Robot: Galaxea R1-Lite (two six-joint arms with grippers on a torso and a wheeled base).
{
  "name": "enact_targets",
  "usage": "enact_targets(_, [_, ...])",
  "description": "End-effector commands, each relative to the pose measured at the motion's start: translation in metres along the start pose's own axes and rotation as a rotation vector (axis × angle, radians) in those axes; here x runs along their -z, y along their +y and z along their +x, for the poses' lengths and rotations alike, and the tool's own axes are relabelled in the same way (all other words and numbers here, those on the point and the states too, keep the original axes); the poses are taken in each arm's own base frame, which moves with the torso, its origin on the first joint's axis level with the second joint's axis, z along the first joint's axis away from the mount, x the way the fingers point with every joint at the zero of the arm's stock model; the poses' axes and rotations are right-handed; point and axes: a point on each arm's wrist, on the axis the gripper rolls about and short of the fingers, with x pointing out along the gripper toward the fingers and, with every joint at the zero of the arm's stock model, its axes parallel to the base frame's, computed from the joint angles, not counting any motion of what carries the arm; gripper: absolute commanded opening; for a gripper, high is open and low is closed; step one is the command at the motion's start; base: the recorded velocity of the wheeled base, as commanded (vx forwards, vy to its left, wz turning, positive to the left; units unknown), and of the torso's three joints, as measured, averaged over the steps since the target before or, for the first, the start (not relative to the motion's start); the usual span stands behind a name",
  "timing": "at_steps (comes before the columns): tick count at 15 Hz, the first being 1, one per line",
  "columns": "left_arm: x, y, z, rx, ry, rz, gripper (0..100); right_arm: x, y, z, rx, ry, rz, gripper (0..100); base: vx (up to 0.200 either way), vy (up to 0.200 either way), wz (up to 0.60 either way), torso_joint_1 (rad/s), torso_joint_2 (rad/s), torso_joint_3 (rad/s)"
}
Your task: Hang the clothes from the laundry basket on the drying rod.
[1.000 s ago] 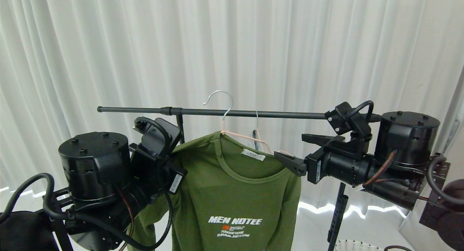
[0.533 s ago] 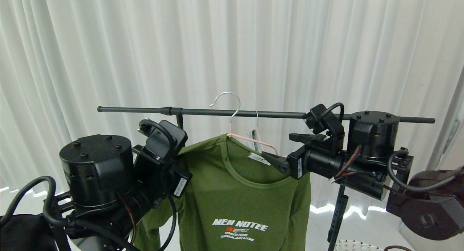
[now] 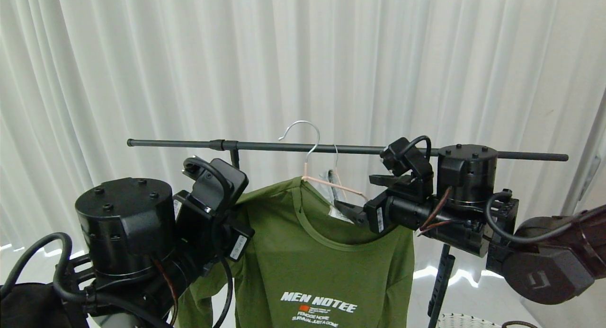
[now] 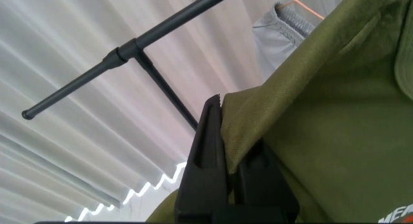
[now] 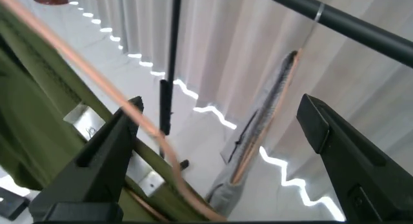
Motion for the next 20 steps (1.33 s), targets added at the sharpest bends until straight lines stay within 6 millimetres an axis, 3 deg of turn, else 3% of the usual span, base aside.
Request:
enact_targets(1, [-0.001, 0.000, 0.000, -0.001, -0.003, -0.001, 0, 0.002, 0.006, 0.001, -0.018, 0.006, -0.004, 100, 0.000, 0.000, 0.00, 0.000, 0.00, 0.000])
enact_targets(3, [-0.001, 0.000, 0.000, 0.001, -0.004, -0.001, 0, 0.003, 0.006, 0.002, -0.020, 0.009, -0.003, 100, 0.000, 0.000, 0.00, 0.000, 0.00, 0.000])
enact_targets(4, [-0.001, 0.000, 0.000, 0.001, -0.004, -0.001, 0, 0.002, 0.006, 0.002, -0.020, 0.006, -0.004, 0, 0.000, 0.000, 0.00, 0.000, 0.00, 0.000])
enact_targets(18, [0.000, 0.001, -0.002, -0.001, -0.004, 0.000, 0, -0.002, 0.010, -0.005, -0.014, -0.011, -0.005, 0, 0.000, 0.000, 0.00, 0.000, 0.00, 0.000])
enact_targets(19, [-0.001, 0.001, -0.002, -0.003, -0.008, -0.004, 100, -0.002, 0.010, -0.008, -0.013, -0.011, -0.005, 0, 0.000, 0.000, 0.00, 0.000, 0.00, 0.000])
enact_targets(20, [-0.002, 0.003, -0.004, -0.006, -0.014, -0.007, 100, -0.002, 0.009, -0.011, -0.010, -0.010, -0.005, 0, 0.000, 0.000, 0.00, 0.000, 0.00, 0.000])
